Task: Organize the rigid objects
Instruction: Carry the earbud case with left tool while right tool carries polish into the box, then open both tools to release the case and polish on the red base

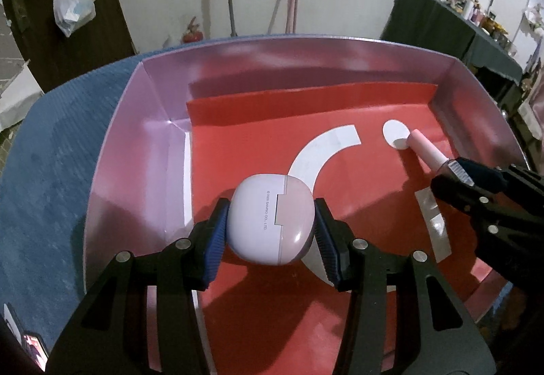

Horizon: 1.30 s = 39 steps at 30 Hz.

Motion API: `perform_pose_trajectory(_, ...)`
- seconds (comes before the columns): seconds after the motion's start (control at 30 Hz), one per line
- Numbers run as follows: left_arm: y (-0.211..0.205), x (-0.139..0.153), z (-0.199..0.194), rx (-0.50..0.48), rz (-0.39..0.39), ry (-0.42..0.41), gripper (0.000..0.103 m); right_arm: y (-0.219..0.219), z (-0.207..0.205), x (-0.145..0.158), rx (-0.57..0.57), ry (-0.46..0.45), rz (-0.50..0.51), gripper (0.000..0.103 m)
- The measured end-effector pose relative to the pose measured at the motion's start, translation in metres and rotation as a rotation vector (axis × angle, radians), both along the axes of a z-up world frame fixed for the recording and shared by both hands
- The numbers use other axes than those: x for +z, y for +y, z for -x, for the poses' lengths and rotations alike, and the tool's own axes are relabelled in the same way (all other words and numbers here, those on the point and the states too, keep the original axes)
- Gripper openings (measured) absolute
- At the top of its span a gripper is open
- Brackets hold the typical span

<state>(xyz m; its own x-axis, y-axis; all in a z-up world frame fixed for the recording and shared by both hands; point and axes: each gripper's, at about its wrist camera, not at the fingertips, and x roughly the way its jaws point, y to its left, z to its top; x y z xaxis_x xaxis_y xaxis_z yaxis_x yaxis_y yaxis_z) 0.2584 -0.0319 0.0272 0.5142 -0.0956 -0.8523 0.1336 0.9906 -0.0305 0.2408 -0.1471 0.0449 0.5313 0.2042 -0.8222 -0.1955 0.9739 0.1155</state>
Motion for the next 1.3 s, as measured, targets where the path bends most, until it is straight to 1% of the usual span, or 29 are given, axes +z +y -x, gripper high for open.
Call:
perform_pose_trajectory(0.13, 0.0, -0.007, -0.003, 0.0, 0.005, 0.045, 0.046, 0.0, 0.0, -0.008, 0.003, 0.027, 0.007, 0.04)
perform_pose_trajectory(0.27, -0.002, -0.006, -0.001, 0.001, -0.014, 0.039, 0.046, 0.0, 0.0, -0.01, 0.002, 0.037, -0.004, 0.039)
perform_pose_trajectory(0.5, -0.002, -0.006, -0.001, 0.002, -0.013, 0.037, 0.047, 0.0, -0.002, -0.012, 0.004, 0.051, -0.02, 0.039)
perform_pose_trajectory(0.97, 0.002, -0.003, -0.005, -0.001, 0.027, 0.039, 0.047, 0.0, -0.002, -0.011, 0.002, 0.051, -0.038, 0.039)
perform_pose_trajectory(1.1, 0.001, 0.0, 0.0, -0.004, 0.015, 0.02, 0.048, -0.001, -0.002, -0.01, 0.002, 0.052, -0.046, 0.039)
perform_pose_trajectory(1.13, 0.0, 0.003, 0.002, -0.005, 0.009, 0.006, 0.05, -0.001, -0.002, -0.01, 0.001, 0.052, -0.048, 0.039)
perform_pose_trajectory(1.17, -0.001, 0.005, 0.003, -0.005, 0.002, -0.005, 0.054, -0.002, -0.001, -0.009, 0.001, 0.052, -0.051, 0.04)
perform_pose_trajectory(1.23, -0.002, 0.011, 0.007, 0.0, -0.021, -0.036, 0.058, -0.002, 0.0, -0.007, 0.001, 0.045, -0.058, 0.044)
perform_pose_trajectory(1.27, -0.002, 0.013, 0.009, 0.002, -0.03, -0.048, 0.058, -0.002, 0.002, -0.005, 0.001, 0.04, -0.061, 0.047)
perform_pose_trajectory(1.3, -0.003, 0.015, 0.01, 0.003, -0.039, -0.059, 0.058, -0.003, 0.003, -0.003, 0.002, 0.034, -0.064, 0.048)
